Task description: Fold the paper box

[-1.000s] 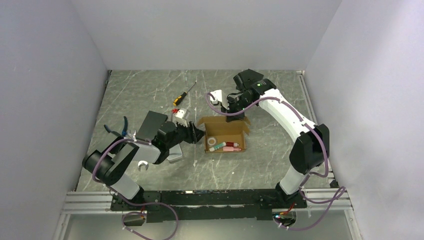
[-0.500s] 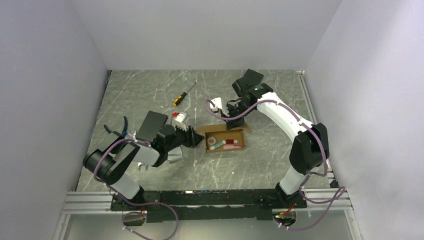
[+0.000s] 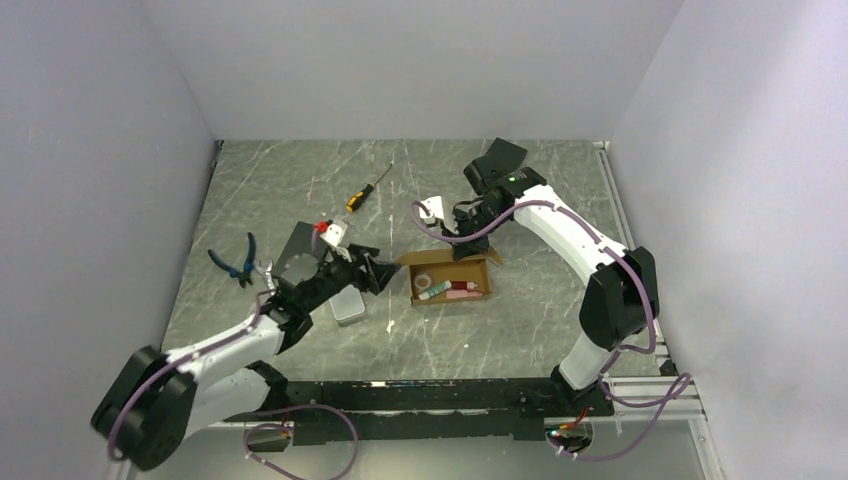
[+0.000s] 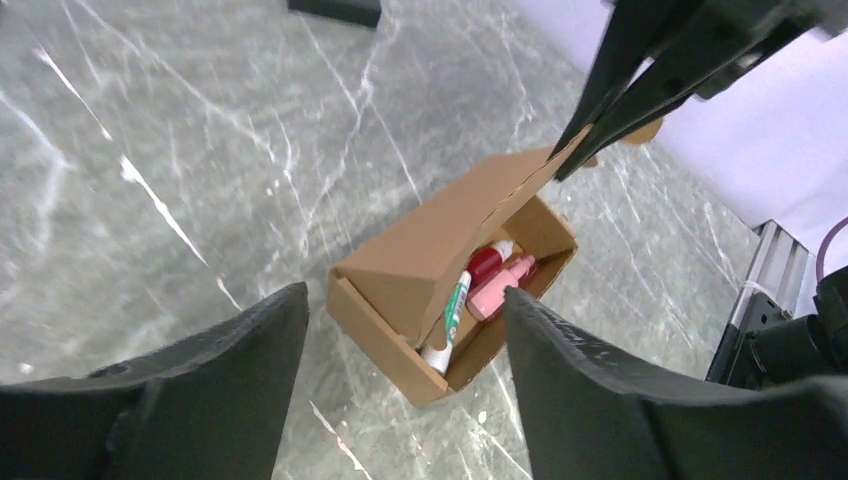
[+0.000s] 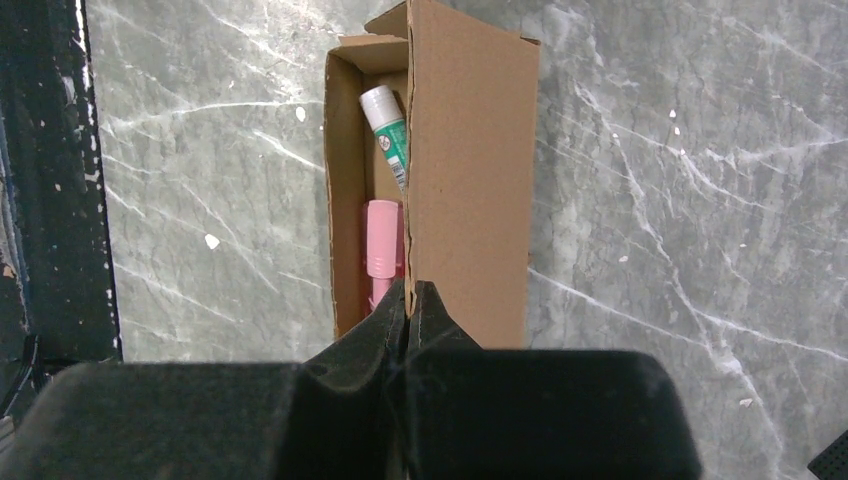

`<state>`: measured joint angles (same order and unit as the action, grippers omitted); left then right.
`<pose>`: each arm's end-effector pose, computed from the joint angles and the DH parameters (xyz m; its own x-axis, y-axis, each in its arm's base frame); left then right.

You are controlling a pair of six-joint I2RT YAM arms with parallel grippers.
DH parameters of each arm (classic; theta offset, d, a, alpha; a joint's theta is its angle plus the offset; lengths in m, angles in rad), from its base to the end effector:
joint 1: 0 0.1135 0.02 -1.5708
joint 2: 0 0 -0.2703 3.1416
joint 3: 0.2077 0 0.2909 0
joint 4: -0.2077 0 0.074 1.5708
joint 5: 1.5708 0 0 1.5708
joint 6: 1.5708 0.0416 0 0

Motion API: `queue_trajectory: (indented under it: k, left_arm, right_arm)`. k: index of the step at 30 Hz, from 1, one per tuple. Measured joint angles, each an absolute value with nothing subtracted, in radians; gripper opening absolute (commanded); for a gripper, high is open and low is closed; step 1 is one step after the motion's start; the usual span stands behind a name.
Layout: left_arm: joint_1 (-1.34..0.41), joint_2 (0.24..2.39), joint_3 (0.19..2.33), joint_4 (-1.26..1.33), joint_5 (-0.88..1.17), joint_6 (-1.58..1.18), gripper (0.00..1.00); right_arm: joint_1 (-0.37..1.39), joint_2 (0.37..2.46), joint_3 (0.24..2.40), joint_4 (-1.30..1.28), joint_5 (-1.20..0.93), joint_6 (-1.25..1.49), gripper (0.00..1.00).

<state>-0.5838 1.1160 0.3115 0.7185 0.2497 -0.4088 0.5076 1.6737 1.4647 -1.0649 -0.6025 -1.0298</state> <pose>0.2077 -0.1496 0.1830 -0.3597 -0.2240 -0.9058 0.6501 0.6362 -0.4155 0.3122 0.2006 0.2785 0.0371 -0.7875 -0.6152 -0.9972 -0.0691 0.0283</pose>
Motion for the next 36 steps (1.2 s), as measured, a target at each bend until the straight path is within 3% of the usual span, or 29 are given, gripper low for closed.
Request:
queue_trajectory:
  k: [2, 4, 9, 15, 20, 26, 28, 31, 32, 36]
  left_arm:
    - [-0.583, 1.023, 0.321, 0.649, 0.238, -0.372, 0.96]
    - [-0.583, 0.952, 0.332, 0.595, 0.238, -0.316, 0.99]
    - [-0.583, 0.938, 0.349, 0.547, 0.294, -0.195, 0.99]
    - [-0.583, 1.158, 0.465, 0.507, 0.362, -0.130, 0.93]
    - [-0.581, 1.293, 0.561, 0.491, 0.367, -0.123, 0.68]
    - [-0.581, 1.361, 0.613, 0.488, 0.473, -0.125, 0.20]
    - [-0.582, 1.374, 0.618, 0.488, 0.527, -0.119, 0.00]
    - [-0.581, 1.391, 0.622, 0.487, 0.580, -0.117, 0.00]
    - [-0.581, 1.395, 0.622, 0.488, 0.590, -0.117, 0.00]
    - [-0.581, 1.402, 0.623, 0.490, 0.606, -0.117, 0.00]
  right_arm:
    - [0.508, 1.674, 1.465, -1.065, -0.602, -1.030, 0.00]
    - [0.508, 1.674, 1.465, -1.065, -0.602, -1.030, 0.00]
    - [0.508, 1.674, 1.472, -1.066, -0.603, -1.030, 0.00]
    - [0.508, 1.676, 1.482, -1.073, -0.602, -1.030, 0.00]
    - [0.511, 1.678, 1.484, -1.076, -0.602, -1.030, 0.00]
    - [0.509, 1.683, 1.487, -1.074, -0.600, -1.030, 0.00]
    - [0.509, 1.684, 1.488, -1.075, -0.600, -1.030, 0.00]
    - [0.508, 1.689, 1.489, -1.076, -0.583, -1.029, 0.00]
    - [0.508, 1.691, 1.489, -1.076, -0.580, -1.029, 0.05]
    - [0.508, 1.693, 1.489, -1.069, -0.570, -0.988, 0.44]
